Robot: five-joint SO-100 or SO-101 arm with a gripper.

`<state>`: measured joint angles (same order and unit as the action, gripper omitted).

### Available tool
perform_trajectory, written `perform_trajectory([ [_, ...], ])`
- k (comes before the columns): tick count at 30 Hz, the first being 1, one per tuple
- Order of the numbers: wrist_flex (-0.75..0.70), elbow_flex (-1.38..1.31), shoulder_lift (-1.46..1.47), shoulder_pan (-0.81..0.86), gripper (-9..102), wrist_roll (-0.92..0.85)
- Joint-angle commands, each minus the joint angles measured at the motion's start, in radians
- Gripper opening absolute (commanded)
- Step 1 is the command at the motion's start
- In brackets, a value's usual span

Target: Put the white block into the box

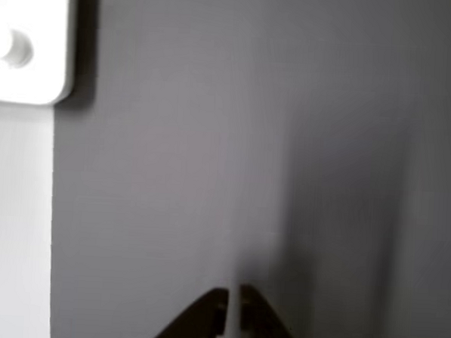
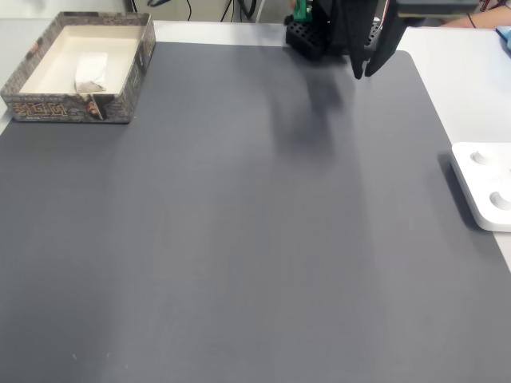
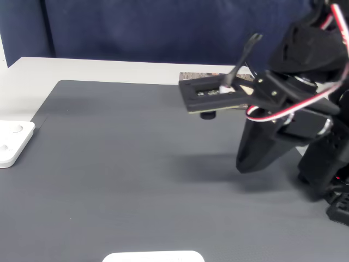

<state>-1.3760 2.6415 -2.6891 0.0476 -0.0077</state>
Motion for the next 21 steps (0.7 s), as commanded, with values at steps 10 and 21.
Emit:
perform_trajectory([
  [10,-0.071,0.183,-0.364,-0.061,-2,-0.052],
  [21,-0.011,0.278,-0.512,-0.035,-2,-0.018],
])
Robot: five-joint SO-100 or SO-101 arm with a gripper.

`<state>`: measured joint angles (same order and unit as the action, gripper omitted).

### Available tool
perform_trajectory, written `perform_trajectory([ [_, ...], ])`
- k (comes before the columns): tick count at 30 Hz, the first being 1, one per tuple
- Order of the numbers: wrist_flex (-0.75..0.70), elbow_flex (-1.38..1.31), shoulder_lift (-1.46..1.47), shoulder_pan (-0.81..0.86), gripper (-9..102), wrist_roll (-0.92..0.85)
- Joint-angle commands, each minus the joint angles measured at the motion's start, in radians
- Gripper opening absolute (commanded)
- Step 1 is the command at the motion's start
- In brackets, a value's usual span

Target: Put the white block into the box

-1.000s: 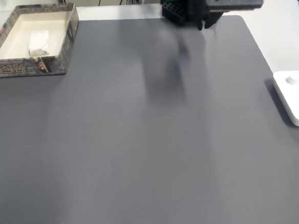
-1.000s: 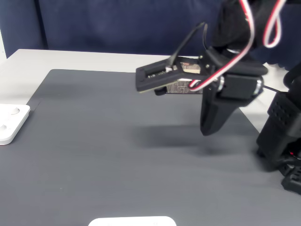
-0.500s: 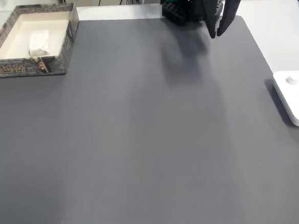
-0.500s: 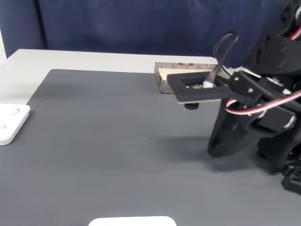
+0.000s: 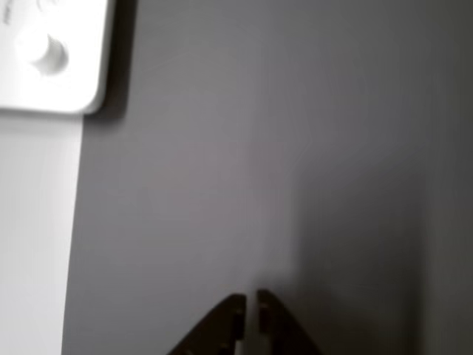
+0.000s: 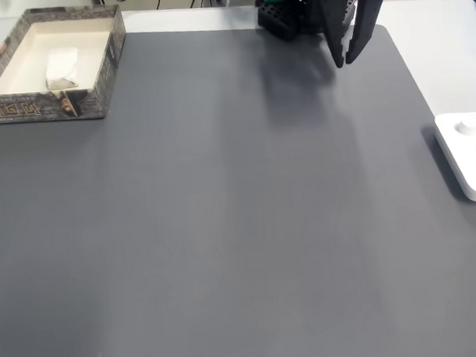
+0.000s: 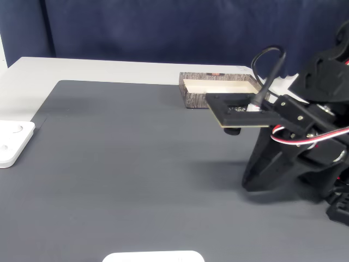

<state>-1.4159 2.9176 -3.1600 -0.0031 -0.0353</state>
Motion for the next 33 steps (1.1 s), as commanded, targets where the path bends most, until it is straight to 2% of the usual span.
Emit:
perform_trajectory([
  [1,0.037,0.017,-0.057,0.015,-2,0.009],
  [16,0.081,0.17,-0.164,0.049,-2,0.008],
  [33,0.084,0.175,-0.166,0.031,-2,0.0],
])
